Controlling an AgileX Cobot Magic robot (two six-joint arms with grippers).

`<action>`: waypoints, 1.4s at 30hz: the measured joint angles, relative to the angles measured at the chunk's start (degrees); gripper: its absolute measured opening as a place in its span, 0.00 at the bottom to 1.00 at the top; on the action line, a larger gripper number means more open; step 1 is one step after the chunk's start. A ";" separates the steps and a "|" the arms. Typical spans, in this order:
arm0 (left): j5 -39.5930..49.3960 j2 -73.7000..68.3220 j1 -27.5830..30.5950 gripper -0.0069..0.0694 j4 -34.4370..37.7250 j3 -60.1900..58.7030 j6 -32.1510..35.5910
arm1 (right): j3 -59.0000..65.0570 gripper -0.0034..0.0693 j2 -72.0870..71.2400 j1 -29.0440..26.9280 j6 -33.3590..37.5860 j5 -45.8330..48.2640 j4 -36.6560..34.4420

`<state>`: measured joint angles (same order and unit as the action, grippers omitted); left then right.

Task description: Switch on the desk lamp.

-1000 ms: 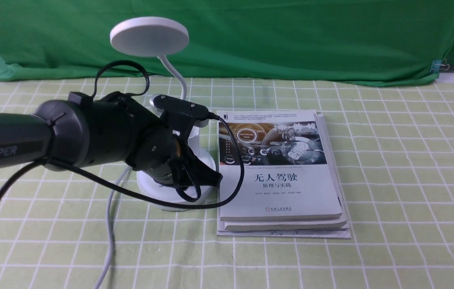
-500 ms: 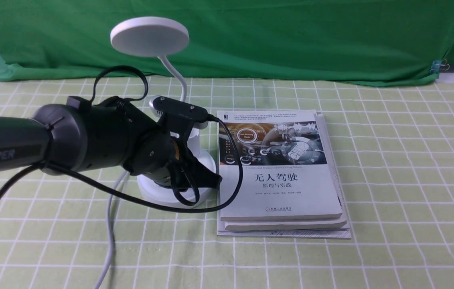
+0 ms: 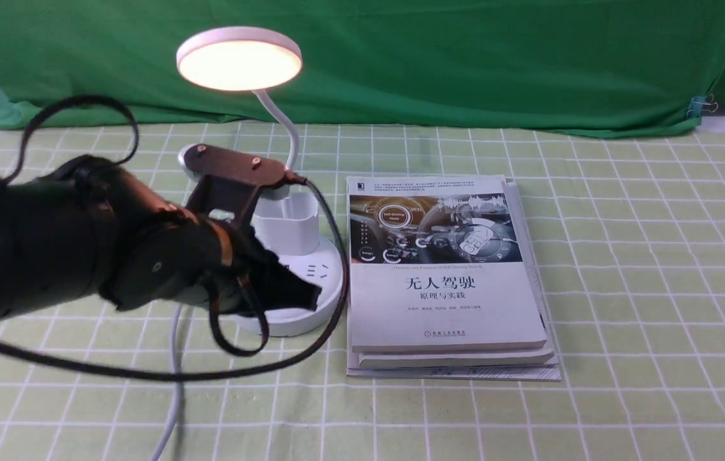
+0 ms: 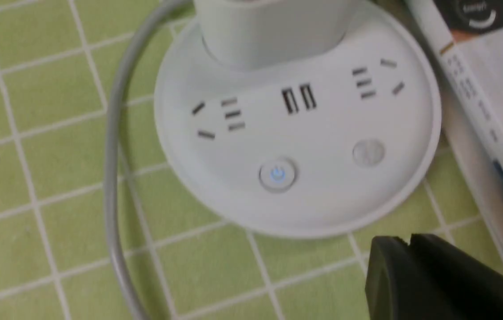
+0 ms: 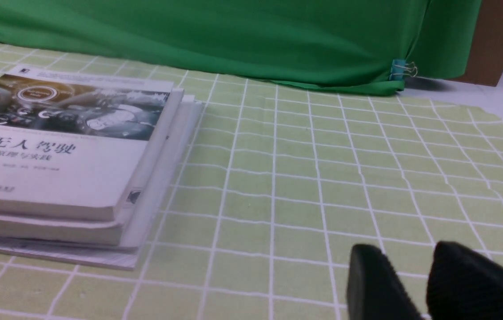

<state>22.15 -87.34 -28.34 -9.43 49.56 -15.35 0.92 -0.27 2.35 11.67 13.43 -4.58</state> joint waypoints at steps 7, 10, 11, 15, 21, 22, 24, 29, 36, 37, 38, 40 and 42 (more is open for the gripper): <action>-3.76 19.12 0.00 0.12 0.00 -15.75 -2.54 | 0.00 0.38 0.00 0.00 0.00 0.00 0.00; -5.28 29.43 0.00 0.12 0.00 -20.48 -2.71 | 0.00 0.38 0.00 0.00 0.00 0.00 0.00; -5.49 30.22 0.00 0.12 0.00 -20.79 -2.73 | 0.00 0.38 0.00 0.00 0.00 0.00 0.00; -7.62 46.07 0.00 0.12 0.00 -26.52 -2.73 | 0.00 0.38 0.00 0.00 0.00 0.00 0.00; -8.22 61.06 0.00 0.12 0.00 -31.39 -2.87 | 0.00 0.38 0.00 0.00 0.00 0.00 0.00; -8.22 61.44 0.00 0.12 0.00 -31.39 -2.86 | 0.00 0.38 0.00 0.00 0.00 0.00 0.00; -8.28 64.97 0.00 0.12 0.00 -32.23 -2.86 | 0.00 0.38 0.00 0.00 0.00 0.00 0.00; -8.40 67.02 0.00 0.12 0.00 -32.43 -2.86 | 0.00 0.38 0.00 0.00 0.00 0.00 0.00; -8.59 67.02 0.00 0.12 0.00 -32.48 -2.81 | 0.00 0.38 0.00 0.00 0.00 0.00 0.00; -9.31 67.02 0.00 0.12 -0.32 -32.48 -2.76 | 0.00 0.38 0.00 0.00 0.00 0.00 0.00; -10.26 67.02 0.00 0.12 -0.74 -32.59 -2.76 | 0.00 0.38 0.00 0.00 0.00 0.00 0.00; -12.94 67.02 0.00 0.12 -2.48 -33.11 -2.58 | 0.00 0.38 0.00 0.00 0.00 0.00 0.00; -15.24 67.10 0.00 0.12 -5.09 -33.73 -2.05 | 0.00 0.38 0.00 0.00 0.00 0.00 0.00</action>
<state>6.90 -20.25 -28.34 -14.52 15.83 -17.41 0.92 -0.27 2.35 11.67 13.43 -4.58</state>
